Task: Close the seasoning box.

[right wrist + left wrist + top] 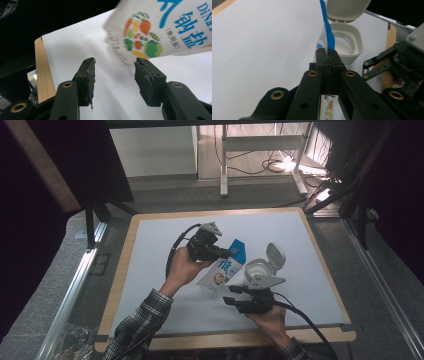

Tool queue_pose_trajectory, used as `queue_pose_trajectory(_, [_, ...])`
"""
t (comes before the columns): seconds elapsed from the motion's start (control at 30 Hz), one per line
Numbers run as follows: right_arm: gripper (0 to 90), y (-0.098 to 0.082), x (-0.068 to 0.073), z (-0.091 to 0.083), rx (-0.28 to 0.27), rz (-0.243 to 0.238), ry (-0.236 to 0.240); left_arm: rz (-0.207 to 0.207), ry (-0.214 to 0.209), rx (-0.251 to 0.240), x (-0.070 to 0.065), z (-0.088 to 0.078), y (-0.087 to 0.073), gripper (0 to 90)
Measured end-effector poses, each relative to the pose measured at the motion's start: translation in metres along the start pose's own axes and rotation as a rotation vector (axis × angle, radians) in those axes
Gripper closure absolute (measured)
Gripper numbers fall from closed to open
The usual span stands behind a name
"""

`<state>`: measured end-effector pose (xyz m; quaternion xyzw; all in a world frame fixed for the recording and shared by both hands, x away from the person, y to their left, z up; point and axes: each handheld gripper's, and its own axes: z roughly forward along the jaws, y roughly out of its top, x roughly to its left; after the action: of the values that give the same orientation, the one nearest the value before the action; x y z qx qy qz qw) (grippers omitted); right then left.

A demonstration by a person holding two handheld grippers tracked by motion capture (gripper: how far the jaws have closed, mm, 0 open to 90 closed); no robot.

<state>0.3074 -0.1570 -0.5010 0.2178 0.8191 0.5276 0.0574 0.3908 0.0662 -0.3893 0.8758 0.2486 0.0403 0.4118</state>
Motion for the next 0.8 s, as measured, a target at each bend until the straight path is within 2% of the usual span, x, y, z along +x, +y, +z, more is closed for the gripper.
queue_pose_trajectory(0.27, [50.8, -0.001, -0.001, -0.001, 0.006, 0.001, -0.004, -0.028, 0.045, -0.028, 0.014, 0.000, -0.007, 89.7])
queue_pose_trajectory(0.47, [50.8, -0.001, -0.003, -0.002, 0.004, 0.001, -0.009, -0.052, 0.057, -0.062, 0.023, -0.002, -0.014, 89.7])
queue_pose_trajectory(0.63, [50.7, -0.001, -0.005, -0.004, 0.007, 0.008, -0.017, -0.058, 0.057, -0.076, 0.029, -0.006, -0.021, 89.6])
queue_pose_trajectory(0.8, [50.7, -0.002, -0.006, -0.005, 0.007, 0.009, -0.021, -0.063, 0.046, -0.080, 0.029, -0.012, -0.027, 89.4])
